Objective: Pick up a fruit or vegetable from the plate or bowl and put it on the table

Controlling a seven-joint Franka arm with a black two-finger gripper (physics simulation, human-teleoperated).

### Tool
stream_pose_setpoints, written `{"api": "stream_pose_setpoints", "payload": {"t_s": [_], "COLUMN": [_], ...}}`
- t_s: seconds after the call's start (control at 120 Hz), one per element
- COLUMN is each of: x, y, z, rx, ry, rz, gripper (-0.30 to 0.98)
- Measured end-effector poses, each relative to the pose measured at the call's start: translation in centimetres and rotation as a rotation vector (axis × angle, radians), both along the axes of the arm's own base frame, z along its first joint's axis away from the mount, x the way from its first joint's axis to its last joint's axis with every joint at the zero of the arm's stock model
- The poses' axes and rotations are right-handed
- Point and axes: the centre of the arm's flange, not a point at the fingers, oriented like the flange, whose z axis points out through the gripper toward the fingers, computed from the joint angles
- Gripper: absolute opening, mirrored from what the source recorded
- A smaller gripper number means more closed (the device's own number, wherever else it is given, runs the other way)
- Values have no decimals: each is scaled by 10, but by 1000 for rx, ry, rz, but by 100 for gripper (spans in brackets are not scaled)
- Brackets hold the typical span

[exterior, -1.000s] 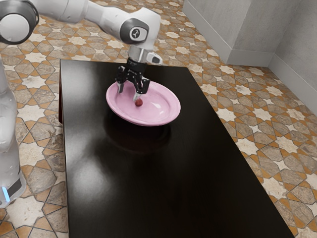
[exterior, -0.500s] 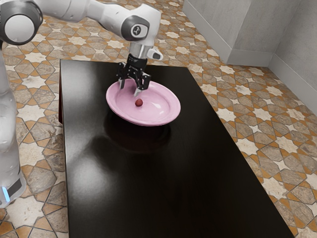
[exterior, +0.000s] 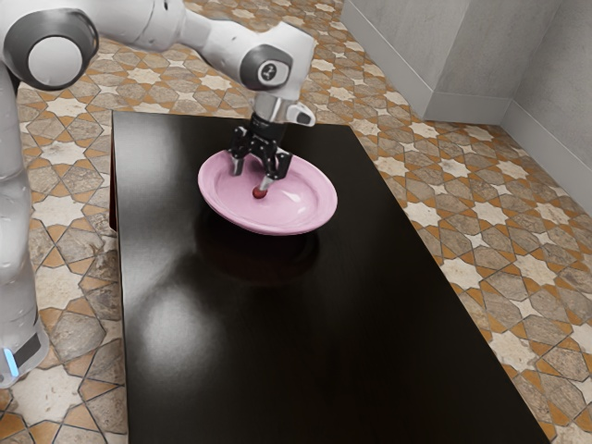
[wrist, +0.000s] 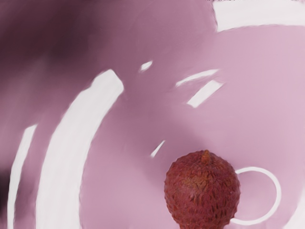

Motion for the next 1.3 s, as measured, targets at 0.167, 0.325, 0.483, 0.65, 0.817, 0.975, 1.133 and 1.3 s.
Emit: {"api": "stream_pose_setpoints", "payload": {"t_s": [0.167, 0.325, 0.483, 0.65, 0.817, 0.975, 1.133, 1.3], "x": [4, 8, 15, 20, 21, 24, 26, 28], "y": [-3, -4, -4, -4, -6, -10, -15, -22], "z": [-3, -4, -5, -10, -10, -9, -10, -12], "rx": [4, 13, 22, 25, 26, 28, 30, 29], "ry": [-4, -15, -19, -16, -23, -30, -34, -33], "rz": [-9, -13, -16, -16, -18, -24, -32, -41], "gripper": [52, 52, 52, 52, 52, 50, 49, 48]}}
